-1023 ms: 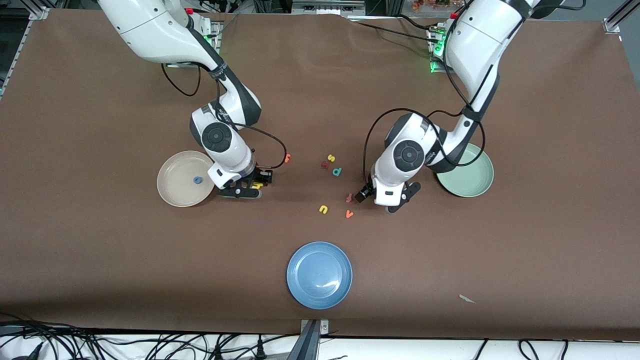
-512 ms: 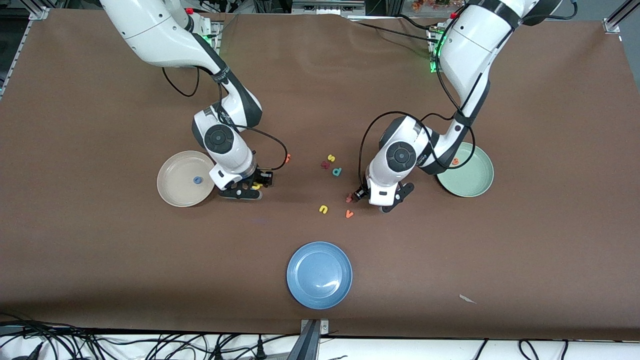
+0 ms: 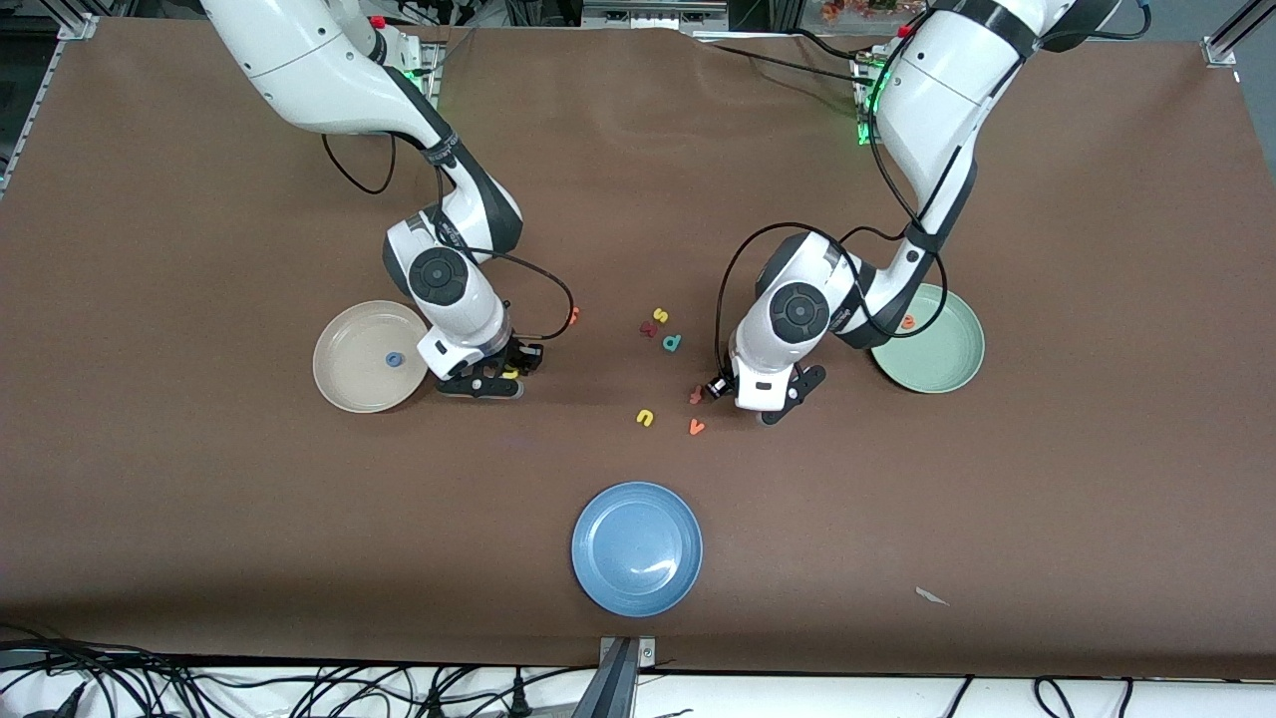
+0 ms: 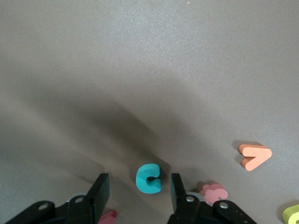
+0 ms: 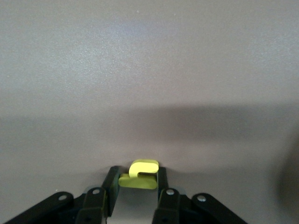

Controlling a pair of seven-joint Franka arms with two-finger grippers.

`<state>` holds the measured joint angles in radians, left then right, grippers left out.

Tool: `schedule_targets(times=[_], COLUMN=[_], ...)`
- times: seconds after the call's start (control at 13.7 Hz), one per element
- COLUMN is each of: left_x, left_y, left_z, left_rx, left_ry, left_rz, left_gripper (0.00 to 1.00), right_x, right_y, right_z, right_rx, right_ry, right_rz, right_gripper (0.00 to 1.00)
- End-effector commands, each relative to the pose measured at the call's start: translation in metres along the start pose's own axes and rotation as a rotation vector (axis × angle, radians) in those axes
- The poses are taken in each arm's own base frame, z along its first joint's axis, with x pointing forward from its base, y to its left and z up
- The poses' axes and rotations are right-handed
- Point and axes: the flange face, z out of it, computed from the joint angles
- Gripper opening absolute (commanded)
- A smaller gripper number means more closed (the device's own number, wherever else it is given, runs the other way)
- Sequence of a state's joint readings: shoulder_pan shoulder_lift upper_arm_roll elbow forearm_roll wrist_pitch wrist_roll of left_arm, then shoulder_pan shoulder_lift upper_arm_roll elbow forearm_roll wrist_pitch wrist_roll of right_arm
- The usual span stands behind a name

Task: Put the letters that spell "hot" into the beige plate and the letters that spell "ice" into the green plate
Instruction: 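Grasp the yellow h and teal c with the right and left grippers, then drop the yellow h and teal c onto the white and green plates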

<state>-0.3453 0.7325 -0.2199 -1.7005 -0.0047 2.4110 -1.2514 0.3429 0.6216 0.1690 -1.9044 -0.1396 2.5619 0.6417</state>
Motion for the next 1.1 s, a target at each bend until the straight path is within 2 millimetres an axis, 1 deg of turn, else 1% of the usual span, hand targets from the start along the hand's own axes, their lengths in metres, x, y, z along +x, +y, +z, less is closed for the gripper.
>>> schedule_targets(times=[0.0,0.15,0.22,0.29,0.44,0.51,0.58,0.66,0.73,0.8,0.88,0.95,1.02], left_x=[0.002,0.002,0.002,0.002,0.002,0.002,0.002,0.002,0.002,0.001,0.003,0.004,0.009], left_y=[0.005,0.003,0.003,0.003,0.003,0.003,0.003,0.003,0.003,0.003,0.003,0.004,0.004], left_z=[0.006,0.013,0.013,0.013,0.013,0.013,0.013,0.013,0.013,0.013,0.012,0.009,0.002], left_rx=[0.003,0.012,0.012,0.012,0.012,0.012,0.012,0.013,0.013,0.013,0.012,0.008,-0.001], left_ry=[0.017,0.011,0.011,0.011,0.011,0.011,0.011,0.012,0.012,0.013,0.015,0.018,0.023], left_rz=[0.015,0.012,0.012,0.012,0.012,0.012,0.012,0.013,0.013,0.016,0.012,0.014,0.01], left_gripper=[0.6,0.6,0.6,0.6,0.46,0.37,0.31,0.26,0.19,0.08,0.0,0.0,0.0], right_x=[0.001,0.005,0.008,0.008,0.009,0.014,0.019,0.022,0.023,0.025,0.026,0.026,0.023], right_y=[-0.005,-0.002,0.003,0.004,0.012,0.027,0.048,0.065,0.087,0.107,0.13,0.153,0.168], right_z=[0.008,-0.004,-0.014,-0.026,-0.047,-0.055,-0.06,-0.064,-0.065,-0.069,-0.072,-0.073,-0.073], right_rx=[-0.01,-0.013,-0.028,-0.045,-0.075,-0.089,-0.095,-0.098,-0.105,-0.106,-0.107,-0.108,-0.104], right_ry=[0.009,0.021,0.019,0.004,-0.022,-0.031,-0.039,-0.044,-0.061,-0.069,-0.077,-0.089,-0.102], right_rz=[-0.02,-0.049,-0.056,-0.067,-0.119,-0.147,-0.166,-0.182,-0.205,-0.243,-0.269,-0.279,-0.289], right_gripper=[0.13,0.13,0.13,0.13,0.13,0.13,0.13,0.13,0.13,0.13,0.13,0.14,0.14])
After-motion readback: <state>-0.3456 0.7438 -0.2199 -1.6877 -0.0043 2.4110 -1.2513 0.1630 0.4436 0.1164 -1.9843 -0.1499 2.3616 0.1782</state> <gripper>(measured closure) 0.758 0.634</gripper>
